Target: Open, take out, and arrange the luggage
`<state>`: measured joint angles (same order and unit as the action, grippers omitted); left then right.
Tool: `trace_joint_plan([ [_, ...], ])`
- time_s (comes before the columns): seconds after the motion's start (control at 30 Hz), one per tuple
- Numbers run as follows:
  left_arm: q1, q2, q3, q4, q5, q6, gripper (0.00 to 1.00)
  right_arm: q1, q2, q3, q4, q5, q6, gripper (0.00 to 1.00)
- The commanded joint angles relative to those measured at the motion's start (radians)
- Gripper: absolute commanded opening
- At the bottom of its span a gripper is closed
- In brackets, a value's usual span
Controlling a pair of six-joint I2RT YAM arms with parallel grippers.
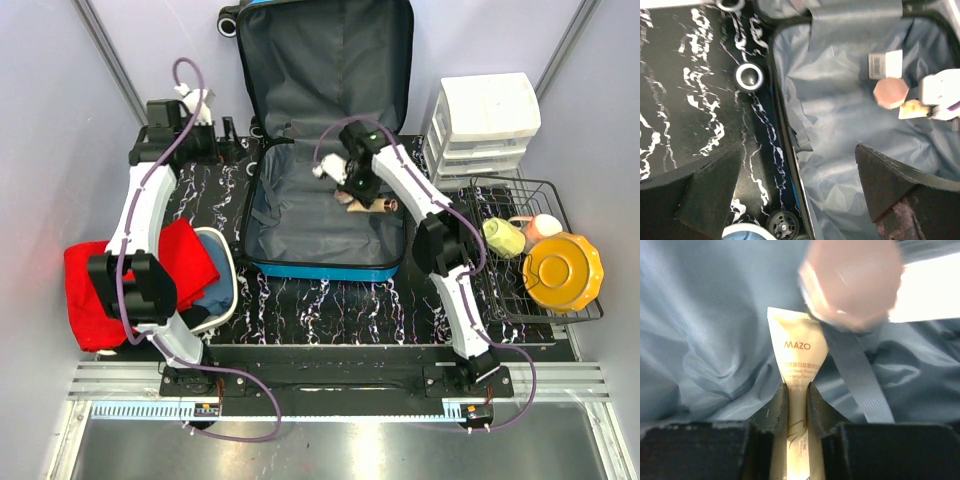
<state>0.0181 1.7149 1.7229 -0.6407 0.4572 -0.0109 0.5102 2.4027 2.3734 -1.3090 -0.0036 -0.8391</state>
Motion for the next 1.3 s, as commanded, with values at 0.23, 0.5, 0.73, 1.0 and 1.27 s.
trace_joint_plan([
  [0.23,-0.013,-0.097,-0.091,0.377,0.227,-0.153,0.99,-0.177,-0.229,0.090,0.448,-0.449,0.621,0.05],
  [0.5,-0.213,-0.002,-0.135,0.467,0.304,-0.334,0.99,-0.174,-0.407,-0.242,1.104,-0.533,1.141,0.07],
  [0.73,-0.360,0.067,-0.082,0.585,0.261,-0.436,0.99,-0.136,-0.445,-0.327,1.189,-0.334,1.190,0.04],
  [1.0,-0.379,0.129,-0.054,0.714,0.235,-0.589,0.99,-0.090,-0.501,-0.450,1.297,-0.236,1.190,0.10],
  [1.27,-0.397,0.195,0.000,0.674,0.085,-0.636,0.91,-0.053,-0.508,-0.480,1.344,-0.226,1.227,0.09],
])
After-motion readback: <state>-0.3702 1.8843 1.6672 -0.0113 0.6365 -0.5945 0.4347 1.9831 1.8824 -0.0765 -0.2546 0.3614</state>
